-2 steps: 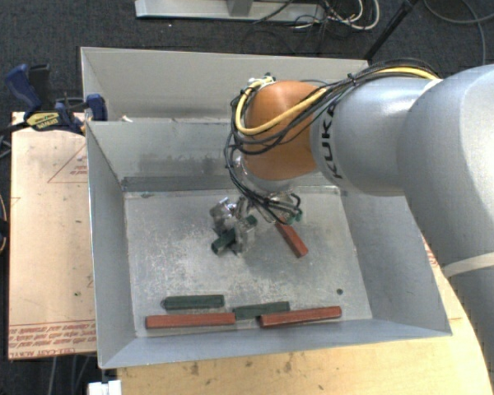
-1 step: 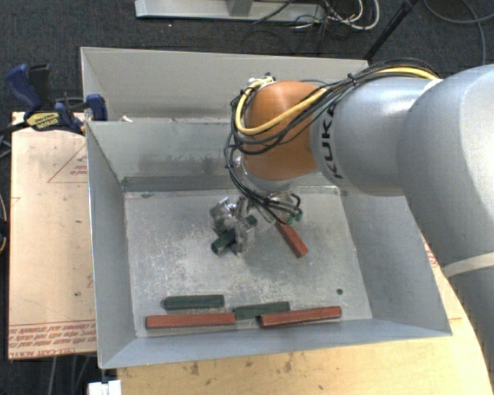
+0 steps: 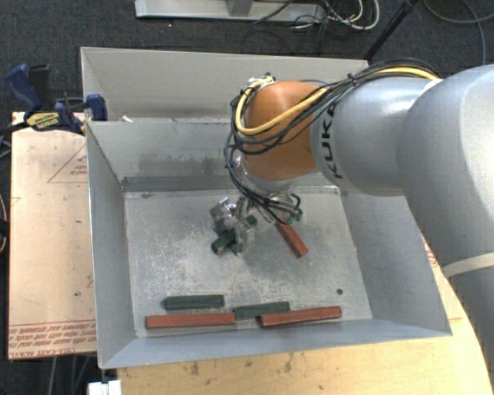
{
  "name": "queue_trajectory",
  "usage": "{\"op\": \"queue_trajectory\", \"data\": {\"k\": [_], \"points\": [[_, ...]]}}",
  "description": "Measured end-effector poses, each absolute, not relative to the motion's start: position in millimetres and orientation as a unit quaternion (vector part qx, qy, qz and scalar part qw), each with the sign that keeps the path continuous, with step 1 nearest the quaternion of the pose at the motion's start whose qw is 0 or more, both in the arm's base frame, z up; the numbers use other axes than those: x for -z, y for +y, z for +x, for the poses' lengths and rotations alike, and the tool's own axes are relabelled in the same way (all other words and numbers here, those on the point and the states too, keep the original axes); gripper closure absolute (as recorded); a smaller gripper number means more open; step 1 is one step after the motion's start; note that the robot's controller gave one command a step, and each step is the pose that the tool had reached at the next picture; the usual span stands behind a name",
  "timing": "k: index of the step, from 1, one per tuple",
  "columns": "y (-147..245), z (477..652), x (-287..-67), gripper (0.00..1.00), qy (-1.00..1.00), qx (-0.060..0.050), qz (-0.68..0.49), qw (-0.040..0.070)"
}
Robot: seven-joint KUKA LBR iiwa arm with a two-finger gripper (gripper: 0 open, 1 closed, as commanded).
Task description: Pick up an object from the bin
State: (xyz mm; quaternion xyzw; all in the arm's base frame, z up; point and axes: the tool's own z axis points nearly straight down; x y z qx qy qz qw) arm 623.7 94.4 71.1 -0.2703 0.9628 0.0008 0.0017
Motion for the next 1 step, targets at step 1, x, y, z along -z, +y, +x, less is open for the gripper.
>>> {"op": "queue_trajectory", "data": {"k": [1], "points": [[97.4, 629.2, -221.4, 1.00, 0.963, 0.000, -0.270, 0.003]]}}
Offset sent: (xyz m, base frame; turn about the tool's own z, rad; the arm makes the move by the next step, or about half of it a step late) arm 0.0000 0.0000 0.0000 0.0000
